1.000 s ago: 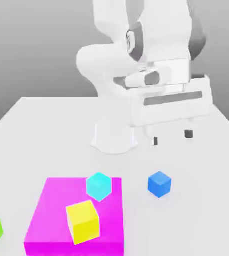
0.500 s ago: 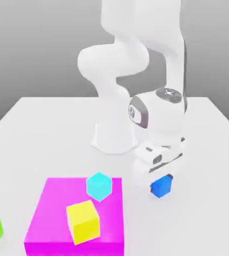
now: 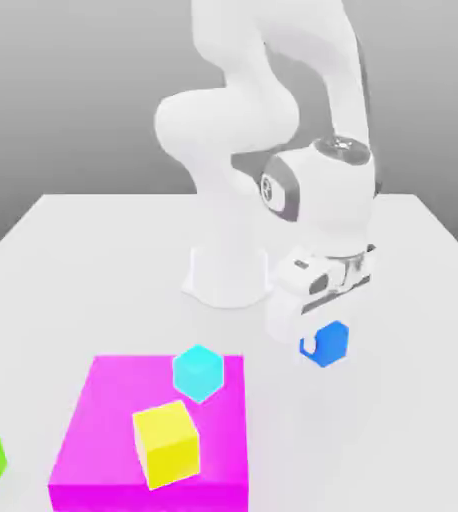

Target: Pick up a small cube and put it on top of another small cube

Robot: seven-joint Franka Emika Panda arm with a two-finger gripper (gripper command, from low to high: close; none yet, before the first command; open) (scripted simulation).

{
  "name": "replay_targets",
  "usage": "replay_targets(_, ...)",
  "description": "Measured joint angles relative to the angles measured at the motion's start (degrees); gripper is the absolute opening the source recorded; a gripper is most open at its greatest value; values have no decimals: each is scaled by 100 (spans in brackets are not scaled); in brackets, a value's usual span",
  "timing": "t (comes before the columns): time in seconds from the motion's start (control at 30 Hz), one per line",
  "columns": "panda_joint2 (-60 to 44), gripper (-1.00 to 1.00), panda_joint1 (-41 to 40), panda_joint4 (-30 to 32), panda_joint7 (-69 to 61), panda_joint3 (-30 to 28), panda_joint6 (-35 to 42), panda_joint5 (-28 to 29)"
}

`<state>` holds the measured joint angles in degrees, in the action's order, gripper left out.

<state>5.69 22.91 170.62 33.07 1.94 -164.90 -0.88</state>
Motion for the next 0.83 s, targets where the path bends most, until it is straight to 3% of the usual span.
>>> replay_targets(0.5, -389, -100, -1811, -3053, -736, -1250, 2665, 107)
replay_targets(0.63, -907, -100, -2110, -3261, -934, -1230, 2362, -48)
replay_targets(0.67, -1086, 100, -2083, -3223, -971, -1200, 2149, -95)
replay_targets(0.83, -1086, 100, -2081, -3223, -972, -1200, 2149, -95)
